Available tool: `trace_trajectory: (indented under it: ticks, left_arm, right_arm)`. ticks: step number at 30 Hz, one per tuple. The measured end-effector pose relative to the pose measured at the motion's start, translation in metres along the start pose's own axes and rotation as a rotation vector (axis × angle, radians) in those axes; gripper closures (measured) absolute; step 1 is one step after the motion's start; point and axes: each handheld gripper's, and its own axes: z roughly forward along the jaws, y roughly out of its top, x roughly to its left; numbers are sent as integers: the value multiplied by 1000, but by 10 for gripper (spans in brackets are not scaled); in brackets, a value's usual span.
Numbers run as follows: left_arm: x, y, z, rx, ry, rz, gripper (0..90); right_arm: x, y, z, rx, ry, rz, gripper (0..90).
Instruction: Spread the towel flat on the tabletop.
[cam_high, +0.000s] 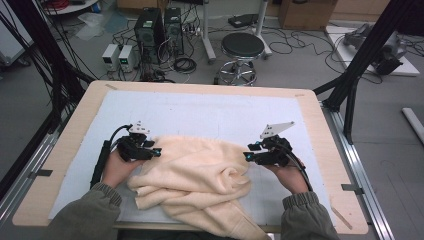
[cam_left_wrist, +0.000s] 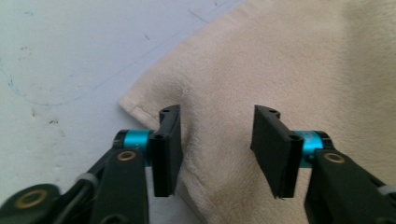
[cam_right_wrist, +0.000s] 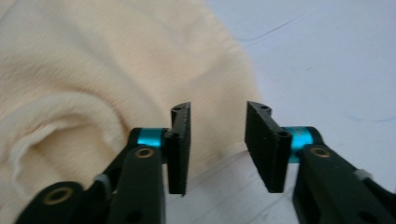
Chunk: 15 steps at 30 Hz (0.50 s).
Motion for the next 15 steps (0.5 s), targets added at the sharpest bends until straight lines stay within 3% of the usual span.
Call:
trace_trajectory:
  ticks: [2, 5, 8, 11, 12, 15]
  left_arm:
    - [0, -1, 2, 22, 6, 3, 497]
    - [1, -2, 4, 35, 4, 2, 516]
    - [3, -3, 3, 35, 6, -1, 607]
    - [5, -3, 2, 30, 9, -6, 698]
    - [5, -3, 2, 32, 7, -2, 720]
    - [4, -3, 2, 34, 6, 10, 795]
  right_arm:
    - [-4, 0, 6, 0, -18, 11, 488]
    - [-7, -1, 26, 76, -25, 14, 431]
    - [-7, -2, 45, 128, -39, 11, 433]
    - [-7, -3, 58, 172, -37, -8, 520]
    - [-7, -2, 58, 158, -18, -11, 618]
    - [-5, 0, 59, 158, 19, -40, 773]
